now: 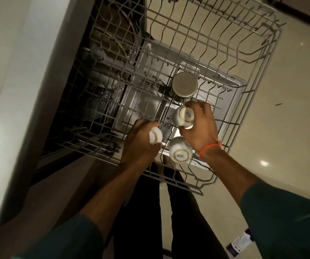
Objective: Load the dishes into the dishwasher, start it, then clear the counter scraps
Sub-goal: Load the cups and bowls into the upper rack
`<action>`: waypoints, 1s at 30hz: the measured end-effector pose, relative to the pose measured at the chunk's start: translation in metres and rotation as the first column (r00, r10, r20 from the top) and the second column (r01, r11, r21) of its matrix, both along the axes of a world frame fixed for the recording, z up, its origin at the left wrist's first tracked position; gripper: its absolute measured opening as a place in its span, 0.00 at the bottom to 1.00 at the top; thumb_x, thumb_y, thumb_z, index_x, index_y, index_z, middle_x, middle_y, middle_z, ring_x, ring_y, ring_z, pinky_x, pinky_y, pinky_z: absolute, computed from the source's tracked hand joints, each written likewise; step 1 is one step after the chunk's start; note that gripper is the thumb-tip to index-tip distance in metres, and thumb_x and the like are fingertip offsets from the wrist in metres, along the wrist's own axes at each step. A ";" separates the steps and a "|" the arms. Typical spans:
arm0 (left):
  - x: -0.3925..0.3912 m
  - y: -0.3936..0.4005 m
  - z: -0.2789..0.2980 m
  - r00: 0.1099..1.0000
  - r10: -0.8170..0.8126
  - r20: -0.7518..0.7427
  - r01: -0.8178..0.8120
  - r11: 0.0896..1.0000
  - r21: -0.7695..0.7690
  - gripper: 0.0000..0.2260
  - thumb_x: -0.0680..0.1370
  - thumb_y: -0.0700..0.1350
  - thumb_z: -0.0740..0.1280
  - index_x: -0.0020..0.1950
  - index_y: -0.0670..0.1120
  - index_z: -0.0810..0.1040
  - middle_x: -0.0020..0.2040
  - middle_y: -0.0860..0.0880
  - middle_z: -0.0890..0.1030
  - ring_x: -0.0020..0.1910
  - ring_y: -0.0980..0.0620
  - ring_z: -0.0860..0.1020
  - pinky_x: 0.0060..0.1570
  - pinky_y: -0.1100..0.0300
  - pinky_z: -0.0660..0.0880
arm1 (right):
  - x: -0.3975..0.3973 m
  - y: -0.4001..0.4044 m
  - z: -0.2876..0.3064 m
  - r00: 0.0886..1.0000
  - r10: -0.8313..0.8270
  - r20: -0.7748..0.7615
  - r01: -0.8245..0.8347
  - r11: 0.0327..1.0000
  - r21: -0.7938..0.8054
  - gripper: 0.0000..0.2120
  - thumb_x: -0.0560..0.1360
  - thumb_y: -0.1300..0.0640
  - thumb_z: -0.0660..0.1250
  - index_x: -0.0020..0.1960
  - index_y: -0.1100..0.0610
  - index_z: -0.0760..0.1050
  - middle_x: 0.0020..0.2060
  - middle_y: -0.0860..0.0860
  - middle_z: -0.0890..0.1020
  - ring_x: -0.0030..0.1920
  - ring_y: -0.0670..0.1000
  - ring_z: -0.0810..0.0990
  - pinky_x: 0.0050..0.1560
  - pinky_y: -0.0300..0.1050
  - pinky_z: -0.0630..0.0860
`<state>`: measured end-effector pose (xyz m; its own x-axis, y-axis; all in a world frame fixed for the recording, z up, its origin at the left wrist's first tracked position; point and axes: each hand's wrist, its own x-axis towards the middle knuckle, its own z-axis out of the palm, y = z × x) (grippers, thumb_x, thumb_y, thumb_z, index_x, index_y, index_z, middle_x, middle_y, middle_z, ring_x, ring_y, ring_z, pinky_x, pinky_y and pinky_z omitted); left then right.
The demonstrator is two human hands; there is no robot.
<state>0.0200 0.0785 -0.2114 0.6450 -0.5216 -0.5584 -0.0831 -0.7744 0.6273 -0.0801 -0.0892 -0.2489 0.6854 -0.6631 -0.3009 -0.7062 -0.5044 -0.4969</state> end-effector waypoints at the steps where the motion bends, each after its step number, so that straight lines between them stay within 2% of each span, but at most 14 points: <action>1: 0.000 -0.001 -0.001 1.000 -0.007 -0.006 0.007 1.000 0.001 0.26 0.71 0.38 0.76 0.67 0.53 0.78 0.63 0.57 0.72 0.61 0.53 0.75 0.61 0.52 0.78 | 0.001 -0.001 -0.001 1.000 0.010 -0.025 -0.011 1.000 -0.013 0.33 0.65 0.58 0.78 0.67 0.52 0.71 0.65 0.53 0.69 0.63 0.57 0.74 0.52 0.51 0.80; 7: -0.002 -0.007 -0.001 0.996 -0.085 0.035 0.084 0.996 0.028 0.25 0.72 0.39 0.76 0.68 0.52 0.78 0.66 0.55 0.72 0.58 0.57 0.70 0.59 0.56 0.76 | 0.008 -0.004 -0.006 0.986 0.067 -0.150 -0.083 0.991 -0.101 0.36 0.64 0.53 0.81 0.68 0.54 0.71 0.64 0.55 0.70 0.64 0.58 0.71 0.53 0.54 0.80; 11: -0.003 -0.008 0.000 0.995 -0.092 0.041 0.091 0.996 0.014 0.25 0.72 0.39 0.76 0.68 0.52 0.78 0.66 0.55 0.71 0.61 0.55 0.71 0.60 0.56 0.77 | 0.002 0.001 -0.008 0.980 0.106 -0.167 -0.132 0.980 -0.151 0.37 0.64 0.54 0.81 0.69 0.55 0.69 0.66 0.57 0.69 0.66 0.59 0.69 0.54 0.54 0.80; 15: 0.000 -0.008 0.002 0.999 -0.047 0.013 0.047 0.999 0.002 0.25 0.72 0.39 0.76 0.67 0.53 0.78 0.66 0.57 0.71 0.61 0.55 0.73 0.59 0.56 0.77 | 0.001 0.001 -0.008 0.986 0.102 -0.130 -0.119 0.985 -0.128 0.36 0.65 0.53 0.81 0.70 0.55 0.70 0.68 0.56 0.69 0.67 0.59 0.69 0.58 0.55 0.79; 18: 0.009 -0.010 0.011 1.000 -0.012 0.023 0.013 1.000 -0.011 0.24 0.72 0.40 0.77 0.67 0.54 0.78 0.67 0.56 0.71 0.62 0.53 0.73 0.56 0.62 0.75 | -0.001 -0.002 -0.004 0.996 0.075 -0.046 -0.078 0.995 -0.062 0.36 0.64 0.51 0.82 0.68 0.52 0.71 0.69 0.55 0.68 0.68 0.57 0.70 0.60 0.52 0.78; 23: 0.035 -0.021 0.024 0.990 0.047 0.129 -0.035 0.995 -0.093 0.25 0.71 0.40 0.79 0.65 0.55 0.79 0.67 0.55 0.72 0.61 0.58 0.72 0.51 0.75 0.67 | -0.013 -0.011 0.010 0.996 -0.047 0.076 0.044 0.998 0.042 0.38 0.63 0.51 0.82 0.70 0.49 0.72 0.67 0.52 0.69 0.67 0.55 0.71 0.65 0.47 0.73; 27: 0.055 -0.036 0.007 0.978 0.027 0.207 0.002 0.990 -0.141 0.24 0.70 0.39 0.79 0.64 0.52 0.79 0.65 0.52 0.74 0.61 0.55 0.74 0.50 0.81 0.67 | -0.025 -0.013 0.018 0.995 -0.048 0.090 0.043 0.998 0.055 0.37 0.63 0.53 0.82 0.69 0.51 0.73 0.66 0.53 0.70 0.67 0.55 0.73 0.67 0.50 0.73; 30: 0.061 -0.045 -0.013 0.967 -0.021 0.255 0.049 0.993 -0.104 0.25 0.68 0.39 0.80 0.64 0.50 0.80 0.65 0.51 0.74 0.62 0.53 0.74 0.51 0.80 0.65 | -0.030 -0.011 0.019 0.993 -0.072 0.096 0.065 0.995 0.071 0.35 0.63 0.55 0.83 0.67 0.50 0.74 0.66 0.52 0.70 0.67 0.55 0.73 0.66 0.50 0.73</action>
